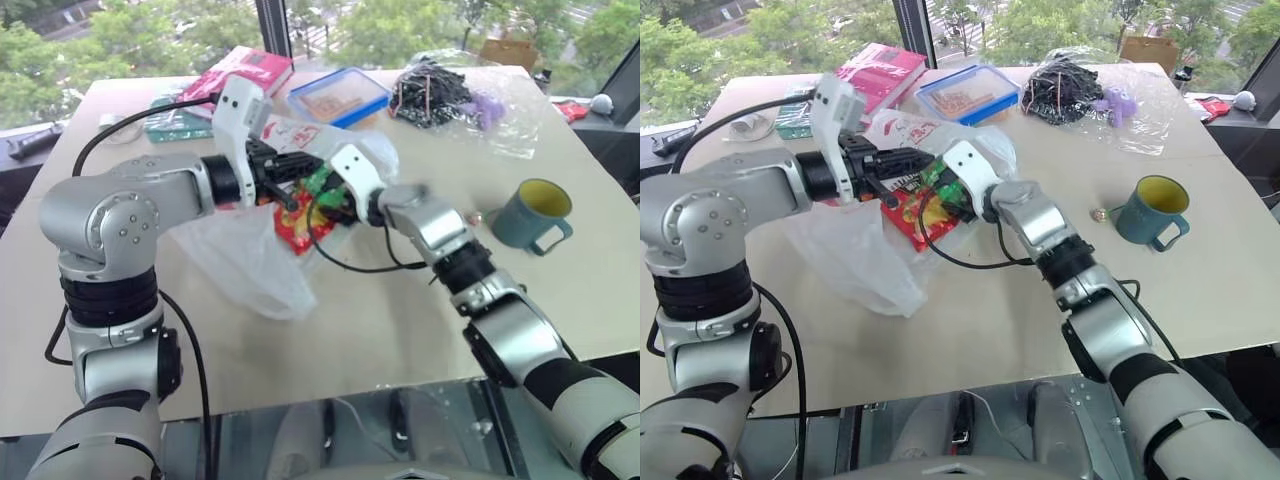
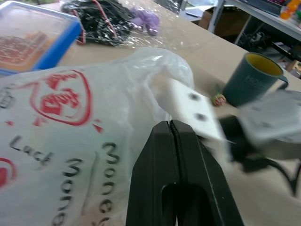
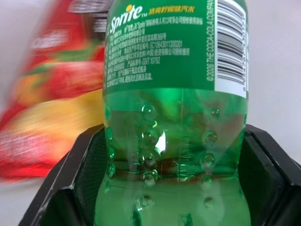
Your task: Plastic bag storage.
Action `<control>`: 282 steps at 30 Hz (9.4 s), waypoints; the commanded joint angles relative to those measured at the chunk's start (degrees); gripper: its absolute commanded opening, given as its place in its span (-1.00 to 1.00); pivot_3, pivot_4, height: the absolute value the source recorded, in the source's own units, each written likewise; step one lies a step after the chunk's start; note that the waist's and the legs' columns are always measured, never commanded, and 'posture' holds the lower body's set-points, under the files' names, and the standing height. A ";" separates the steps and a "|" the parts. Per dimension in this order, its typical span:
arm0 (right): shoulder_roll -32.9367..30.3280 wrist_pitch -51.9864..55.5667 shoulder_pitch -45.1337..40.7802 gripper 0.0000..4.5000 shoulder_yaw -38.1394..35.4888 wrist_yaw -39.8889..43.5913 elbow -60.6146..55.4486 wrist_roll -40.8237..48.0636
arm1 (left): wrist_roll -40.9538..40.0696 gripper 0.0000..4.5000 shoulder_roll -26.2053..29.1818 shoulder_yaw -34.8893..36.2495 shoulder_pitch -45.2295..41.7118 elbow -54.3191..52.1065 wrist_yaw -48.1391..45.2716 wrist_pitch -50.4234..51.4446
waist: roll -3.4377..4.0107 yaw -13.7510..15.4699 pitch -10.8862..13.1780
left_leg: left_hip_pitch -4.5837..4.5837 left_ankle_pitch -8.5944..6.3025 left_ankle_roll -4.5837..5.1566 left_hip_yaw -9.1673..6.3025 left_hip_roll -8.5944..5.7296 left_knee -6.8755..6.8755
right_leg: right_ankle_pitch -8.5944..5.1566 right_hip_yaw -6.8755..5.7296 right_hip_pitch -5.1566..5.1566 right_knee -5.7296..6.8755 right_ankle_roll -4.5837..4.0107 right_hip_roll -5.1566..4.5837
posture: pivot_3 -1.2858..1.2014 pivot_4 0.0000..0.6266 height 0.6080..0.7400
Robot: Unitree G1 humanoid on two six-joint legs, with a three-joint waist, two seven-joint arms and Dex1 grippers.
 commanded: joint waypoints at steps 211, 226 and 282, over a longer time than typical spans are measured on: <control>-26.15 12.43 39.96 1.00 -24.18 -20.50 -45.88 12.87 | 36.94 -0.98 -6.60 -7.29 17.72 0.18 -1.49 -70.71 | 0.01 2.84 -0.08 | 0.21 -0.32 0.57 0.07 0.12 0.47 | 0.02 -0.05 0.54 -0.16 0.08 0.01 | 0.03 -0.52 1.00; -21.25 5.24 37.89 1.00 -24.16 -18.23 -36.70 6.91 | 16.18 -0.98 -2.88 -1.50 24.68 -9.51 -9.17 -56.18 | 0.04 2.08 -0.08 | 0.24 -0.32 0.57 0.05 0.17 0.47 | 0.01 -0.04 0.52 -0.07 0.07 0.02 | 0.03 -0.52 1.00; -16.15 1.13 16.77 -0.74 -9.16 8.04 -26.03 21.96 | 10.52 -1.00 -2.26 2.58 25.51 -13.36 -5.72 -52.65 | 0.06 1.28 -0.05 | 0.25 -0.29 0.51 0.16 0.17 0.37 | 0.02 0.07 0.45 -0.20 0.05 0.17 | 0.03 -0.52 1.00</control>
